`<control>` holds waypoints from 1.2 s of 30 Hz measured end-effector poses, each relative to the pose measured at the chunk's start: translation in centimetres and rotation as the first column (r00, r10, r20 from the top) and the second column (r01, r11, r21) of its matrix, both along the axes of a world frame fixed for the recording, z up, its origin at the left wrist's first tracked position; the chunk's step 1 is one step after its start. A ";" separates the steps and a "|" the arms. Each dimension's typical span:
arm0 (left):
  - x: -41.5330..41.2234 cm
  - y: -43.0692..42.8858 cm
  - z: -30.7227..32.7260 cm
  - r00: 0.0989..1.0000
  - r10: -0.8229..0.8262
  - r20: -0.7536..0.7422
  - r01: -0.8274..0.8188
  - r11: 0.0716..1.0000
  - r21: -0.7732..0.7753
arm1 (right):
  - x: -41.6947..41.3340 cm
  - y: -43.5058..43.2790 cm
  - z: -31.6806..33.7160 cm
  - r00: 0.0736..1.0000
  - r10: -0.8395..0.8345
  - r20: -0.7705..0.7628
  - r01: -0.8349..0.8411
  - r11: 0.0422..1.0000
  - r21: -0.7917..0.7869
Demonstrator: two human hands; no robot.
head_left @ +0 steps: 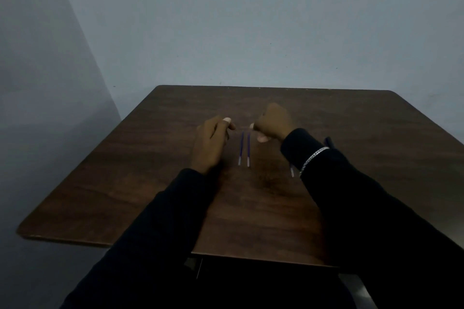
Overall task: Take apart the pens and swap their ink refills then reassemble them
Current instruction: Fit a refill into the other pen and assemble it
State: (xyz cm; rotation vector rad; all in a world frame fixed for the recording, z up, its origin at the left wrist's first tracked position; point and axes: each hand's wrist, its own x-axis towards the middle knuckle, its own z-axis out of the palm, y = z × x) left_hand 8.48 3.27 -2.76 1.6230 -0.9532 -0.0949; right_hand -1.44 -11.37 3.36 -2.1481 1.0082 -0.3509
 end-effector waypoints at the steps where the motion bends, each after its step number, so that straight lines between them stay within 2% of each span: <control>1: -0.1 0.0 0.0 1.000 -0.006 0.003 0.006 1.000 0.003 | -0.7 -0.3 0.8 1.000 0.009 -0.004 -0.009 1.000 -0.019; 4: -0.4 -0.2 0.0 0.999 -0.036 0.026 0.035 0.999 0.018 | -3.0 -0.8 3.0 0.995 0.015 -0.095 -0.024 0.995 -0.099; 8: -0.9 -0.1 0.1 0.992 -0.059 0.115 0.059 0.998 0.003 | -5.0 -0.3 3.9 0.950 0.014 -0.312 -0.082 0.975 -0.206; 11: -1.4 0.1 0.3 0.980 -0.095 0.175 0.091 0.995 0.027 | -5.6 0.8 2.8 0.904 0.030 -0.426 -0.105 0.982 -0.155; 17: -2.5 0.4 0.8 0.946 -0.130 0.296 0.122 0.991 0.047 | -5.3 1.2 1.3 0.910 0.031 -0.414 -0.085 0.990 -0.112; 24: -2.9 0.3 1.1 0.926 -0.154 0.345 0.139 0.988 0.070 | -4.5 1.1 -0.2 0.893 -0.017 -0.450 -0.094 0.970 -0.223; 28: -3.1 0.3 1.3 0.921 -0.152 0.360 0.132 0.988 0.079 | -4.8 0.2 -0.7 0.931 -0.010 -0.365 -0.072 0.975 -0.208; 30: -3.4 0.4 1.4 0.917 -0.150 0.369 0.131 0.989 0.075 | -5.4 -0.5 -0.3 0.969 0.002 -0.246 -0.039 0.988 -0.147; 33: -3.7 0.5 1.7 0.915 -0.167 0.367 0.149 0.986 0.078 | -6.8 -1.4 0.3 0.989 0.003 0.148 -0.016 0.997 0.082; 36: -4.0 0.5 1.9 0.915 -0.216 0.341 0.184 0.975 0.124 | -8.0 -1.9 0.4 0.864 0.009 0.503 -0.148 0.960 0.238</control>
